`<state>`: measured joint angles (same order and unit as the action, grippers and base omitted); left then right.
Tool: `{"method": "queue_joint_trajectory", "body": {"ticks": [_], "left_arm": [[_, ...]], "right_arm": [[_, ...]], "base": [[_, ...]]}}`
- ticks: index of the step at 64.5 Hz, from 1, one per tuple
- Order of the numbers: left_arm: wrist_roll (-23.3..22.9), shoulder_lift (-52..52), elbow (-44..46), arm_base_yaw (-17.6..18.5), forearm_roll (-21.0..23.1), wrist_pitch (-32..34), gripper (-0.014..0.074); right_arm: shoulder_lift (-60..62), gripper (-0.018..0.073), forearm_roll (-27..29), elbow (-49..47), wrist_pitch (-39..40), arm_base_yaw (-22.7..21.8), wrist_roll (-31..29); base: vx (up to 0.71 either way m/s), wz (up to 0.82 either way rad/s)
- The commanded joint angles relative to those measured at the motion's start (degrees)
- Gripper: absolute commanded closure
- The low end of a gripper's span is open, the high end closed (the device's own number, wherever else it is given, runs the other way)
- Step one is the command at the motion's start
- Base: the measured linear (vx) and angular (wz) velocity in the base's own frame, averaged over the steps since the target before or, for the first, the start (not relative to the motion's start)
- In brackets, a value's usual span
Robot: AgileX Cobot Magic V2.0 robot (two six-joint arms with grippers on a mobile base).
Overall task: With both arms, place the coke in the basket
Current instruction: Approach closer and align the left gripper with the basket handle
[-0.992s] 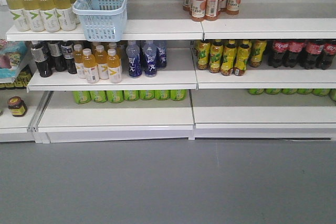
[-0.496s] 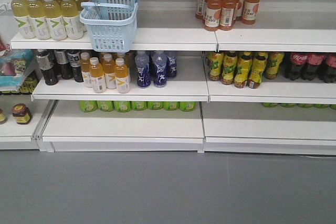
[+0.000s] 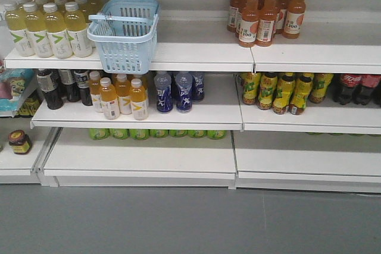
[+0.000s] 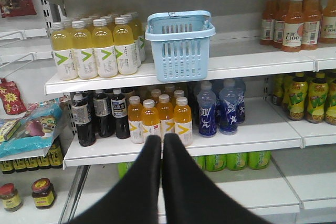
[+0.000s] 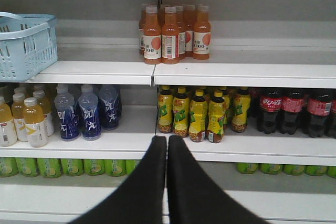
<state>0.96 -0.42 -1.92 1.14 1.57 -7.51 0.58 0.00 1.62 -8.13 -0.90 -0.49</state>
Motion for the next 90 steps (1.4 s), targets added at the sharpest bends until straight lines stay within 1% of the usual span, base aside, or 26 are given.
{"method": "queue_joint_trajectory", "body": {"ticks": [1, 90], "left_arm": [[-0.52, -1.10, 0.05, 0.13, 0.00, 4.24, 0.0603], [-0.52, -1.10, 0.05, 0.13, 0.00, 4.24, 0.0603]], "right_arm": [[1.02, 0.0568, -0.41, 0.61, 4.50, -0.32, -0.27], [1.02, 0.0568, -0.41, 0.61, 4.50, -0.32, -0.27]], "base": [[0.18, 0.00], [0.17, -0.02]]}}
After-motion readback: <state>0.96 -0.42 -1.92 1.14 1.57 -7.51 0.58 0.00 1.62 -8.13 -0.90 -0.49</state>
